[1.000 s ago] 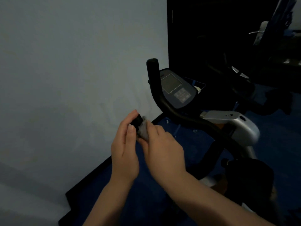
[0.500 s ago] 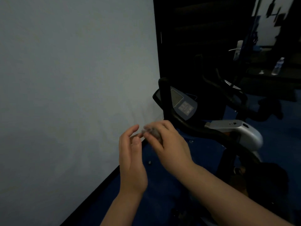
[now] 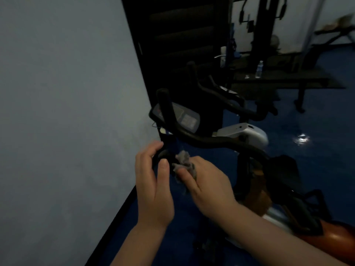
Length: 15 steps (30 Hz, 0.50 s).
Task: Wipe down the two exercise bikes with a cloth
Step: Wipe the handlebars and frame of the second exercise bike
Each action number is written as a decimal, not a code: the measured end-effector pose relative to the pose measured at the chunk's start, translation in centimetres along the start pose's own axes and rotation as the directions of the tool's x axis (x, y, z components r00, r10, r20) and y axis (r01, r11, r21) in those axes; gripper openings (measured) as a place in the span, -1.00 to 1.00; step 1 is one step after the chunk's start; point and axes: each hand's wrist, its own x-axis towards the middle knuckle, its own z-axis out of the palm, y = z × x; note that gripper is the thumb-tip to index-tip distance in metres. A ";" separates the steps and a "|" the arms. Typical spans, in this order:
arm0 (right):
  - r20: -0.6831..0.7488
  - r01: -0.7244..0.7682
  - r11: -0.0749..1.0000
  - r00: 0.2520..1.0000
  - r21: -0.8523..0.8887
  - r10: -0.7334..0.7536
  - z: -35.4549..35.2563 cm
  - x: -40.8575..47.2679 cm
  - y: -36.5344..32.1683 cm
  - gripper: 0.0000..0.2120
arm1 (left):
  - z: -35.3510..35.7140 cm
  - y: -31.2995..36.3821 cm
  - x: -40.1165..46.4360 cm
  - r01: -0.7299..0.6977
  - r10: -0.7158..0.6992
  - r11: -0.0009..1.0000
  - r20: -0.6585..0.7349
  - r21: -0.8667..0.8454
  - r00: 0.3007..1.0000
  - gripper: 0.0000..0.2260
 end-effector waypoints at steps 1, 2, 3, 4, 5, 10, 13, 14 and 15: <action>-0.013 -0.049 0.997 0.999 -0.056 0.048 0.2 -0.1 -0.2 -0.41 | 0.5 0.0 0.3 -0.065 0.064 0.997 0.036 0.030 0.997 -0.74; -0.042 -0.085 0.989 0.996 -0.125 0.081 0.6 0.2 -0.7 -0.46 | 1.1 0.1 0.6 -0.122 0.118 0.991 0.073 0.050 0.990 -0.73; -0.075 -0.096 0.972 0.994 -0.214 0.081 1.2 0.4 -1.3 -0.57 | 1.7 0.2 1.0 -0.165 0.158 0.985 0.110 0.059 0.981 -0.73; -0.090 -0.069 0.953 0.995 -0.294 0.045 1.7 0.5 -1.7 -0.70 | 2.2 0.3 1.3 -0.196 0.186 0.978 0.140 0.065 0.973 -0.73; -0.080 -0.030 0.945 0.997 -0.326 0.004 1.9 0.2 -1.7 -0.79 | 2.5 0.2 1.8 -0.222 0.209 0.972 0.162 0.073 0.965 -0.73; -0.168 -0.033 0.966 0.986 -0.256 -0.011 -1.5 -4.5 4.7 -0.71 | 2.8 -0.9 2.4 -0.379 0.321 0.887 0.238 0.263 0.917 -0.75; -0.132 -0.115 0.957 0.988 -0.267 0.082 -2.0 -2.7 6.0 -0.65 | 3.9 -1.6 1.1 -0.409 0.303 0.706 0.275 0.578 0.912 -0.81; -0.105 -0.166 0.952 0.984 -0.258 0.143 -2.2 -1.5 6.2 -0.64 | 4.2 -1.9 0.7 -0.425 0.304 0.649 0.298 0.631 0.905 -0.83; -0.101 -0.185 0.951 0.981 -0.247 0.164 -2.4 -0.7 6.4 -0.64 | 4.3 -2.3 0.4 -0.450 0.310 0.602 0.326 0.659 0.893 -0.84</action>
